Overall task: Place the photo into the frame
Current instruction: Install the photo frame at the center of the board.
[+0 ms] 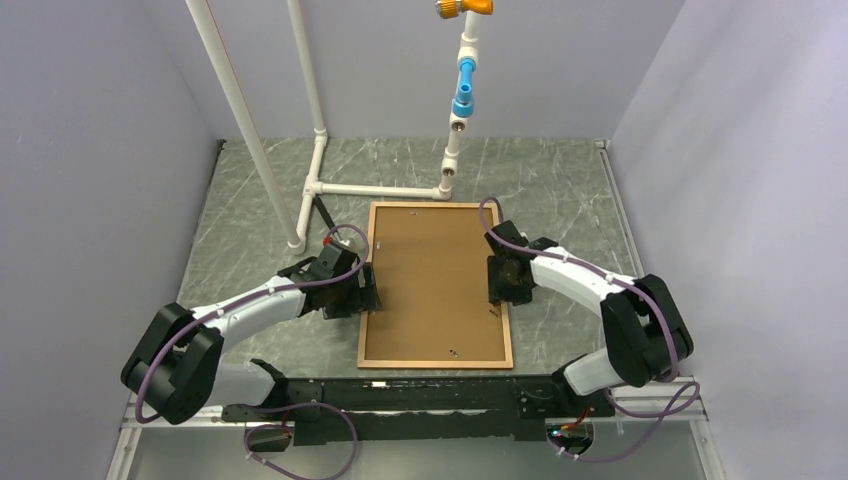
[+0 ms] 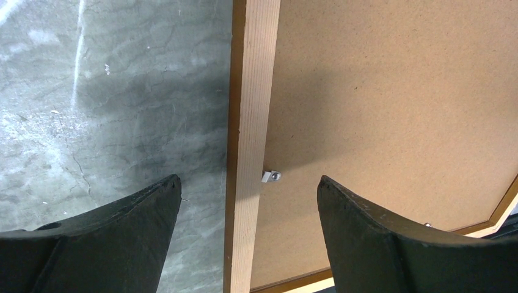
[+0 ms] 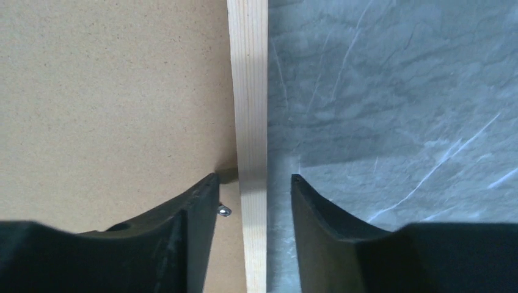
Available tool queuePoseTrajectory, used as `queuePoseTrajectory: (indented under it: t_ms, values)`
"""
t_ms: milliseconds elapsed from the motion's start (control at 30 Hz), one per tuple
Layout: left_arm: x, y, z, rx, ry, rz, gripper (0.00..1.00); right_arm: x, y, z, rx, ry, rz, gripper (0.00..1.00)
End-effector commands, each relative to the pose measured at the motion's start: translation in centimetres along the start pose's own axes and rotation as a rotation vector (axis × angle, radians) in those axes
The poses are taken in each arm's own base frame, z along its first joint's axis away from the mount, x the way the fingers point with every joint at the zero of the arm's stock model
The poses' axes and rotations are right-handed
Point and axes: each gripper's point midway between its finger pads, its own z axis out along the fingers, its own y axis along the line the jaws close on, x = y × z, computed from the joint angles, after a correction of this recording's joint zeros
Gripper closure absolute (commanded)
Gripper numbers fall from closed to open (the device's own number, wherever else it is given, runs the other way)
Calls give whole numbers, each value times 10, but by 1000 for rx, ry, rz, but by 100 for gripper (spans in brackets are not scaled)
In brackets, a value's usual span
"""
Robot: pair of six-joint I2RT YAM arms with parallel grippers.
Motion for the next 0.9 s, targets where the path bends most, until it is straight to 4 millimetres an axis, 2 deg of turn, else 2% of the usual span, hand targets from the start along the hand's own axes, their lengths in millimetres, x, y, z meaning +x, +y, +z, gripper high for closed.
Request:
queuePoseTrajectory:
  t_ms: [0, 67, 167, 267, 367, 567, 767, 867]
  values:
    - [10, 16, 6, -63, 40, 17, 13, -9, 3, -2, -30, -60, 0, 44]
    - [10, 16, 5, -61, 39, 17, 13, -13, 3, -10, -36, -86, 7, 36]
    - [10, 16, 5, -61, 39, 18, 14, -19, 4, -20, -52, -119, 11, 30]
    - [10, 16, 6, -61, 39, 18, 14, -19, 8, -23, -75, -113, -10, 28]
    - [11, 16, 6, -63, 40, 19, 13, -12, 8, -16, -79, -78, -33, 28]
    - [11, 16, 6, -62, 43, 18, 14, 8, 7, -3, -71, -12, -41, 34]
    - [12, 16, 7, -59, 46, 17, 13, 15, 9, -4, -74, -3, -37, 46]
    - [13, 16, 8, -59, 50, 17, 14, 19, 11, -4, -82, 5, -42, 47]
